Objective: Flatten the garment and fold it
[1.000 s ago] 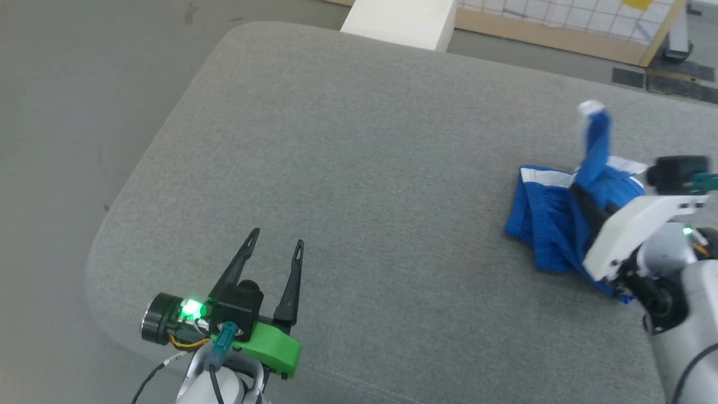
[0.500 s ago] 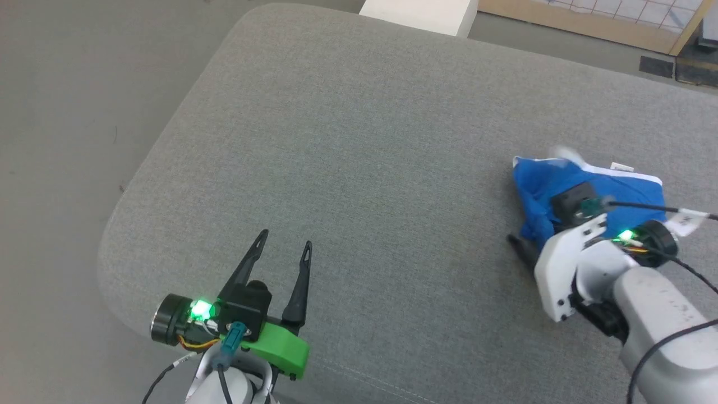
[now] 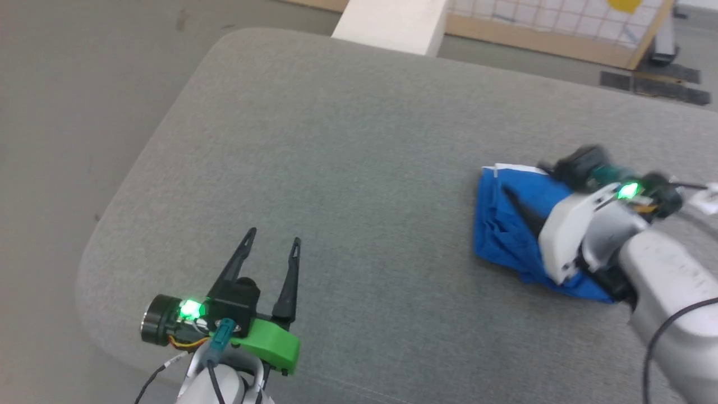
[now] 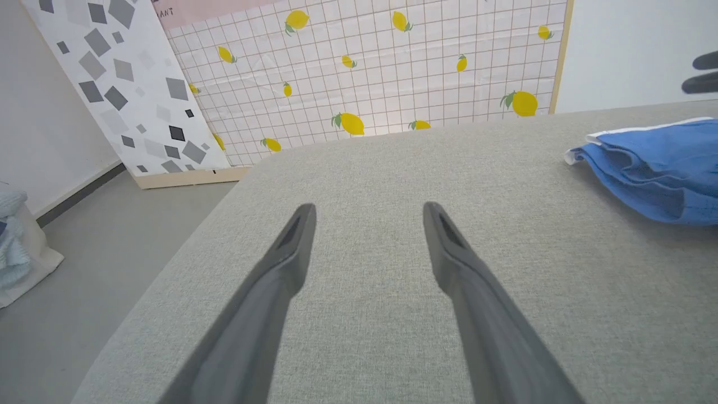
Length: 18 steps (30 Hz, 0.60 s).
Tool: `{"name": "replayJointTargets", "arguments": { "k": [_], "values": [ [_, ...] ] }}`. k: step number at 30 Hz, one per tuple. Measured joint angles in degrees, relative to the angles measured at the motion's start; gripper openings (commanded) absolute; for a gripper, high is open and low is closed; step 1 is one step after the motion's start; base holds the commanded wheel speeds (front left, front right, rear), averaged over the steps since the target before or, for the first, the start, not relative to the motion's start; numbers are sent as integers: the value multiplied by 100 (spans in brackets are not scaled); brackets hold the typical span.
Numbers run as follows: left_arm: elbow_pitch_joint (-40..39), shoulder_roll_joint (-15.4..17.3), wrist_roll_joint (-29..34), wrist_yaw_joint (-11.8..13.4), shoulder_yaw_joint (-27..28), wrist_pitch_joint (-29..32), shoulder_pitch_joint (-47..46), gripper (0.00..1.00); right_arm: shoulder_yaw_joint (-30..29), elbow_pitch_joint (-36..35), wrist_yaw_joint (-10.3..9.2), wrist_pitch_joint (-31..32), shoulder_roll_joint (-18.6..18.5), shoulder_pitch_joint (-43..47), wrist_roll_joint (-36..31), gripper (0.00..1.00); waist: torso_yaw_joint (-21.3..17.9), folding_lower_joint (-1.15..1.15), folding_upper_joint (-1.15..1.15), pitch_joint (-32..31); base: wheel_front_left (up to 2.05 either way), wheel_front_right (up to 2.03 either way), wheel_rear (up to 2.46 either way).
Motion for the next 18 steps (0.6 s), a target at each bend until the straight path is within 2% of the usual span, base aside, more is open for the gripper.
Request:
{"name": "replayJointTargets", "arguments": {
  "k": [6,10,14,18],
  "values": [
    [-66,60,-37,11,145,0,98,100,-481,-318,1,-706,-389,-71,-42,100,-280,0,0,-172,0,0,0],
    [-101,119,-86,14,250,-1,143,100,-1063,-482,2,-1202,-526,92,-172,100,-505,0,0,-252,0,0,0],
    [-126,145,-275,24,366,-1,175,100,-1760,-654,2,-1584,-481,603,-243,100,-722,0,0,-304,0,0,0],
    [-152,185,-349,31,428,9,218,100,-2572,-1071,1,-1905,-180,1265,-353,100,-937,0,0,-342,0,0,0]
  ]
}}
